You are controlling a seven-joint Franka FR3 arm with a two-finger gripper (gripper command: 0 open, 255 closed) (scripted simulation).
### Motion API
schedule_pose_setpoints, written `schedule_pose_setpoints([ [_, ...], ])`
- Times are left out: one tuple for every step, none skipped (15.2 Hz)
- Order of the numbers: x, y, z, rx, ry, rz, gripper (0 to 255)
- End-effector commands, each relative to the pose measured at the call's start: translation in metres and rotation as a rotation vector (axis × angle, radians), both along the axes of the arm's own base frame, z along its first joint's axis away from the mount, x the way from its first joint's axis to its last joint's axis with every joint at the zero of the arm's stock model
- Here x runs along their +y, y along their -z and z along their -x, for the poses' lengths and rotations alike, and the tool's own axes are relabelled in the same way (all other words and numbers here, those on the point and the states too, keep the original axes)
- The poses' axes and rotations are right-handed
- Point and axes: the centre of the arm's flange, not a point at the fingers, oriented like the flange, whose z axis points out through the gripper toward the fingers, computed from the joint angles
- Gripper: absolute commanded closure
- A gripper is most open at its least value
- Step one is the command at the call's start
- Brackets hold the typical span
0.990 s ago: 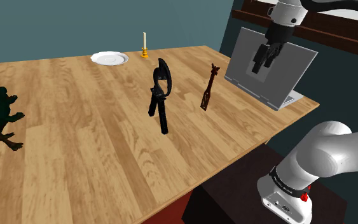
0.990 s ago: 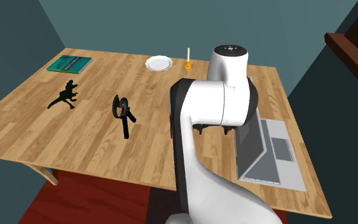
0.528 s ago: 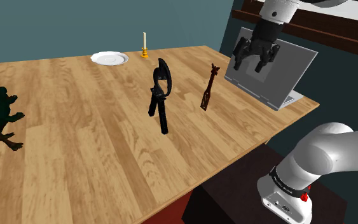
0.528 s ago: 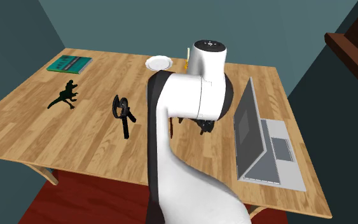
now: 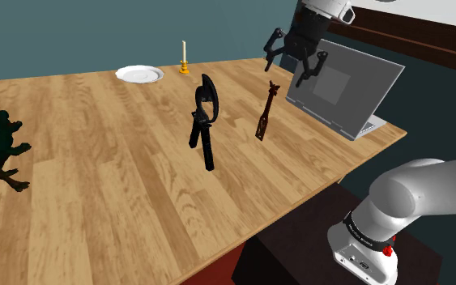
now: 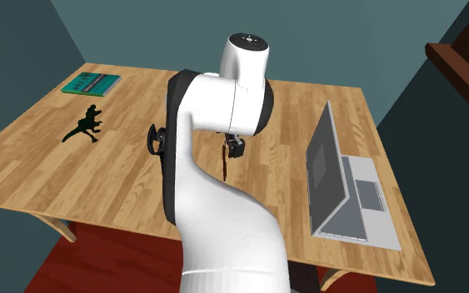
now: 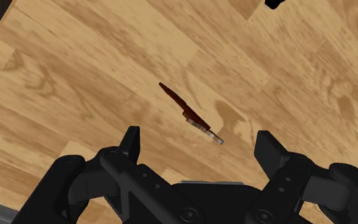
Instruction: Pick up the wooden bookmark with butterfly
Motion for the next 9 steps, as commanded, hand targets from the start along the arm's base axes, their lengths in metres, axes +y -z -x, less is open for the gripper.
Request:
schedule_pose_setpoints([
  [0.005,0.005,-0.012,-0.001,0.081,-0.025,0],
  [0.005,0.01,-0.012,-0.001,0.081,-0.025,0],
  [0.005,0.015,-0.012,-0.001,0.081,-0.025,0],
  [0.005,0.021,-0.012,-0.001,0.081,-0.025,0],
  [0.005,0.026,-0.012,-0.001,0.081,-0.025,0],
  [0.005,0.031,-0.012,-0.001,0.081,-0.025,0],
  [0.005,0.037,-0.012,-0.001,0.081,-0.025,0],
  [0.005,0.04,-0.012,-0.001,0.081,-0.025,0],
  [0.005,0.04,-0.012,-0.001,0.081,-0.025,0],
])
